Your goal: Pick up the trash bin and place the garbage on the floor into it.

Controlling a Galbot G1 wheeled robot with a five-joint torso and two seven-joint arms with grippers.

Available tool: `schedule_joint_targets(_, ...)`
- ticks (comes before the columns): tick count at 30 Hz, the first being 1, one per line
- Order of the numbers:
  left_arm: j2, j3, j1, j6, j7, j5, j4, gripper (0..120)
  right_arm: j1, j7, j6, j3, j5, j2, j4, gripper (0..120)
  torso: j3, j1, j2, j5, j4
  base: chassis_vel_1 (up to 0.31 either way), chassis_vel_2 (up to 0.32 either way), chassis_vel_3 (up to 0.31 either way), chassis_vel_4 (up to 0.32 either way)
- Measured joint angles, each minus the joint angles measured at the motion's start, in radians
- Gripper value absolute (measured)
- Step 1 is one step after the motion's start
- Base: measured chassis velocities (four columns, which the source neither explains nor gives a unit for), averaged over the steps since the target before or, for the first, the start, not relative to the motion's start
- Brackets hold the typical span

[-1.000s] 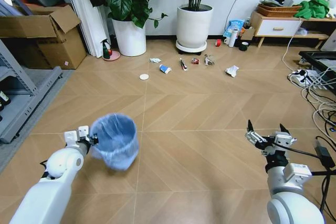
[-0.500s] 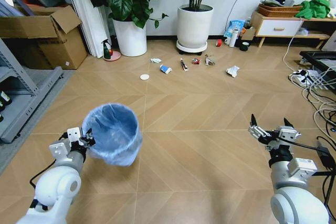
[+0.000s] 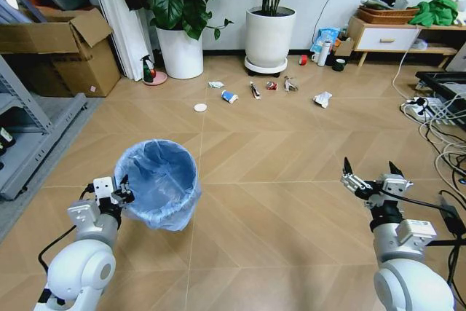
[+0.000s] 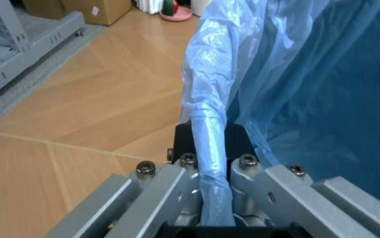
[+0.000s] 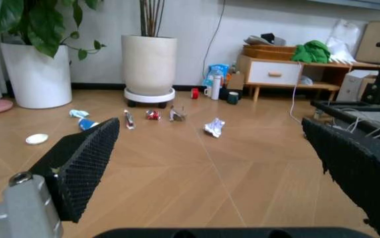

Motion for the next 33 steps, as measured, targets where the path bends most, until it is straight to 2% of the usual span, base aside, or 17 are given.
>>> schedule_joint_targets(20, 0.002, 0.017, 0.013, -0.006, 0.006, 0.016, -0.02, 0, -0.002, -0.005, 0.011, -0.008, -0.024, 0.013, -0.004, 100, 0.0, 0.0, 0.0, 0.0001, 0.0001, -0.035, 0.178, 0.038, -0.174)
schedule_joint_targets(33, 0.004, 0.016, 0.028, -0.014, 0.012, 0.023, -0.035, 0, -0.006, -0.005, 0.013, -0.015, -0.035, 0.015, -0.004, 100, 0.0, 0.0, 0.0, 0.0, 0.0001, -0.034, 0.225, 0.041, -0.234)
